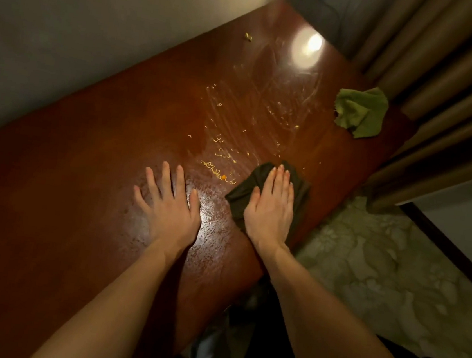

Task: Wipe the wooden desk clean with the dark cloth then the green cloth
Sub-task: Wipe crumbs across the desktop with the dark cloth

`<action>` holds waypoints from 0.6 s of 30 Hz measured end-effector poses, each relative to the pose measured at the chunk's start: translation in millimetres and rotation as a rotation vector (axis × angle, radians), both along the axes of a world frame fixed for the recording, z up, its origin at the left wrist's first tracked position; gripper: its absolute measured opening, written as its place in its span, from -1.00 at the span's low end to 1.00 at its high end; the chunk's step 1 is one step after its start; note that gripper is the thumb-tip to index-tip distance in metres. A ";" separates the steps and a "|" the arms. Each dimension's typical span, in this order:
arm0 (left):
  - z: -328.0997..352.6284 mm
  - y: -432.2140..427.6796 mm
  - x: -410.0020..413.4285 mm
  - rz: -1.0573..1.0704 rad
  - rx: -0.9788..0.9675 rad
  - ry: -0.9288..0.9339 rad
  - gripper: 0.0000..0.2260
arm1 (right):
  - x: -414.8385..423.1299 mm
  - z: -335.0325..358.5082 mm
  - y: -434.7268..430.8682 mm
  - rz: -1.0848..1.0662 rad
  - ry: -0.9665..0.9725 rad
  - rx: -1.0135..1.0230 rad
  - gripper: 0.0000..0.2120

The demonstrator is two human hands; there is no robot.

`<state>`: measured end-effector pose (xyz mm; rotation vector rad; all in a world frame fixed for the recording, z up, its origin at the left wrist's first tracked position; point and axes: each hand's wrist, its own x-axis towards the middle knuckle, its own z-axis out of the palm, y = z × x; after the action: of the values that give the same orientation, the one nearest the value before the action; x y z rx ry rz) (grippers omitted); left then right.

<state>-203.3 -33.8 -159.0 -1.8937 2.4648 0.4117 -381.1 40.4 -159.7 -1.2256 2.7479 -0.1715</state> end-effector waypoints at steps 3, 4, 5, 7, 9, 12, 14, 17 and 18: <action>3.7 -1.0 -3.9 0.022 0.019 -0.004 -0.33 | 11.7 -0.4 15.1 -0.232 0.003 -0.028 -0.36; 4.4 -1.5 -6.5 0.047 0.022 0.016 -0.34 | 14.3 -0.6 16.3 -0.312 -0.006 -0.035 -0.35; 5.0 -2.2 -9.8 0.077 0.028 0.039 -0.36 | 15.2 0.1 15.5 -0.377 -0.016 -0.037 -0.35; 4.1 -3.4 -17.2 0.138 0.032 0.074 -0.40 | 11.7 1.4 7.6 -0.482 -0.032 -0.040 -0.35; 1.0 -4.2 -22.2 0.181 0.013 0.082 -0.40 | 0.7 2.7 -7.0 -0.595 -0.040 -0.056 -0.35; -3.7 -2.7 -23.8 0.199 -0.038 0.068 -0.40 | -23.7 1.6 -30.9 -0.724 -0.050 -0.061 -0.36; -5.2 -2.4 -25.3 0.197 -0.059 0.065 -0.41 | -42.8 -0.2 -44.4 -0.732 -0.026 -0.073 -0.37; -7.4 -2.4 -24.7 0.190 -0.084 0.057 -0.42 | -62.3 -3.4 -54.9 -0.563 0.011 -0.087 -0.39; -8.2 -2.9 -24.8 0.188 -0.085 0.056 -0.42 | -66.5 -3.8 -55.7 -0.470 0.026 -0.083 -0.40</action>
<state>-228.1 -36.8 -167.2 -2.1878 2.3823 0.3729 -447.6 -15.3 -163.5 -0.5761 3.0300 -0.3179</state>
